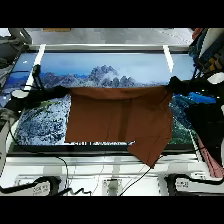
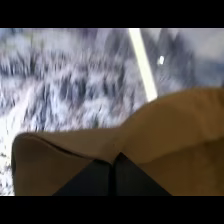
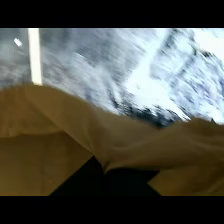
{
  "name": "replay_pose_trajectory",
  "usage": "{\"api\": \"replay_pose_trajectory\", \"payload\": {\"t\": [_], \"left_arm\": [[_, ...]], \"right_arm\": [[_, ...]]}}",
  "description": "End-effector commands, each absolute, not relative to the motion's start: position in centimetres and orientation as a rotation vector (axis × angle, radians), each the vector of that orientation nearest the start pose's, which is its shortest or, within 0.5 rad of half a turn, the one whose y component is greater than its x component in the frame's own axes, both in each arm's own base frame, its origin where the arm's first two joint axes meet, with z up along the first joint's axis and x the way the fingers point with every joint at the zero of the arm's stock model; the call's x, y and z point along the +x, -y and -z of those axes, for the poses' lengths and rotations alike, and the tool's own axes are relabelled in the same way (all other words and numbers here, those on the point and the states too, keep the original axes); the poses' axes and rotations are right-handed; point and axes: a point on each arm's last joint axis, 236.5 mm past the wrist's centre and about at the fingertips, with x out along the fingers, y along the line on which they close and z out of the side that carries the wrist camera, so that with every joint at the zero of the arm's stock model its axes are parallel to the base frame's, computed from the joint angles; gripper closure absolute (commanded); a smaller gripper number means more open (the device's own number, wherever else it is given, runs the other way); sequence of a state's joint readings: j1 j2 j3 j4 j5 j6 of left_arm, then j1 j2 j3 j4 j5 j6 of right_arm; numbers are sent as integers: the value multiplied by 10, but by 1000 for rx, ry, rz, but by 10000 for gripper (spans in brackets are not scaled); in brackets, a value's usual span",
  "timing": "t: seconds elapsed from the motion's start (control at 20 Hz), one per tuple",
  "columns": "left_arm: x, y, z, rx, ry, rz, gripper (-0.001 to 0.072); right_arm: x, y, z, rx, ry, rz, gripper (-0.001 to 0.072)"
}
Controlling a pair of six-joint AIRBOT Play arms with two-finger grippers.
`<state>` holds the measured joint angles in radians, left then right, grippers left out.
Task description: Fold the clothes and pants, and hang the long-sleeved shirts on hangers.
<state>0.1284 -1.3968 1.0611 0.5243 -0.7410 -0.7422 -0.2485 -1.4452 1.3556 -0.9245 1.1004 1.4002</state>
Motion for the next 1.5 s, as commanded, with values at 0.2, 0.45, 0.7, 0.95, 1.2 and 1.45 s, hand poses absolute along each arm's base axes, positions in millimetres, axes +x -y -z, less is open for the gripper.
{"api": "replay_pose_trajectory", "payload": {"t": [0.2, 0.45, 0.7, 0.95, 1.2, 1.45], "left_arm": [[426, 45, 60, -119, -1144, 371, 695], [406, 49, 78, -121, -1246, 411, 694], [393, 63, 90, -133, -1309, 454, 402], [380, 64, 68, -139, -1342, 498, 20], [375, 56, -9, -89, -1215, 503, 200], [366, 37, -84, -42, -1023, 435, 220]], "right_arm": [[382, 25, 26, 337, -1512, -127, 696], [348, 31, 39, 317, -1652, -91, 696], [345, 39, 64, 297, -1646, -53, 434], [347, 57, 41, 194, -1652, -47, 306], [291, 82, 20, 169, -1809, -25, 421], [221, 38, 35, 410, -1764, -228, 421]]}}
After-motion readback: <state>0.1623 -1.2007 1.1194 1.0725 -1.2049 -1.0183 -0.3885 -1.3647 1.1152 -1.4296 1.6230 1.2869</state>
